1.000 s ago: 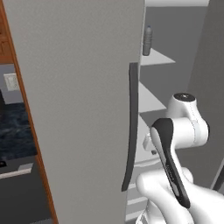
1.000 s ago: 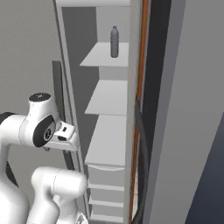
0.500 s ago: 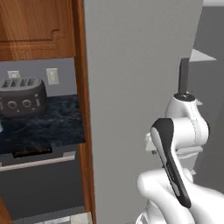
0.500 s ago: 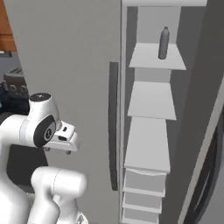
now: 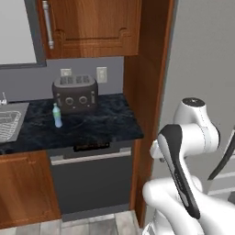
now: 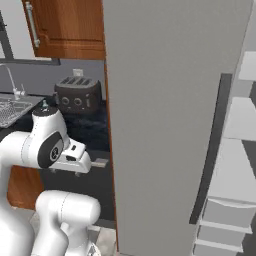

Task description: Take the bottled waters from the counter and place them in the freezer to freeze. Close the freezer door after placing the bottles.

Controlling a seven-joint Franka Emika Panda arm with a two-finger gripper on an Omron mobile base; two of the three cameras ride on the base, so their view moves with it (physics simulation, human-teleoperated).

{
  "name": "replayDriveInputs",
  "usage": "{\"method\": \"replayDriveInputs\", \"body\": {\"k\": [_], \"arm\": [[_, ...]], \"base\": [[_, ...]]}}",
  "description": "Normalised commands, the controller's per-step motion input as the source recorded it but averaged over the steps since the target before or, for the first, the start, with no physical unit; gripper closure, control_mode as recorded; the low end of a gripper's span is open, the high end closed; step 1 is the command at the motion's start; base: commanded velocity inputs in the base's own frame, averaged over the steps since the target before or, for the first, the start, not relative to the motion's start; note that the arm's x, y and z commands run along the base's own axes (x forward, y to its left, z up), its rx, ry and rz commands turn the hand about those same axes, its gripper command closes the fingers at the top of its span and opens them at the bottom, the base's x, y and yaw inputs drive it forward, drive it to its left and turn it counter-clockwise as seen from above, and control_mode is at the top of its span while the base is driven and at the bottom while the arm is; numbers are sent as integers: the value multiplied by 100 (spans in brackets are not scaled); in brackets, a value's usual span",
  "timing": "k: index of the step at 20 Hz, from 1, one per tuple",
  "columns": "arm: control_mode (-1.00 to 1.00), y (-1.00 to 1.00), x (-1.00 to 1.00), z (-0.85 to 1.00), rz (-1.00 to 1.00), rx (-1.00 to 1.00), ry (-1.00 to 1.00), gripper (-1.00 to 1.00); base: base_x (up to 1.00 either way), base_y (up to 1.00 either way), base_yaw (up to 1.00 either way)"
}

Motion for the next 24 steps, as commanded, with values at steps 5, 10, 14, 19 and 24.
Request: {"method": "replayDriveInputs", "body": {"k": [5, 10, 14, 19, 24], "arm": [[100, 0, 0, 0, 0, 0, 0, -100], [100, 0, 0, 0, 0, 0, 0, -100], [100, 0, 0, 0, 0, 0, 0, -100], [100, 0, 0, 0, 0, 0, 0, -100], [100, 0, 0, 0, 0, 0, 0, -100]], "base": [[0, 95, 1], [0, 94, 0], [0, 87, 0], [14, 67, 0], [17, 58, -2]]}}
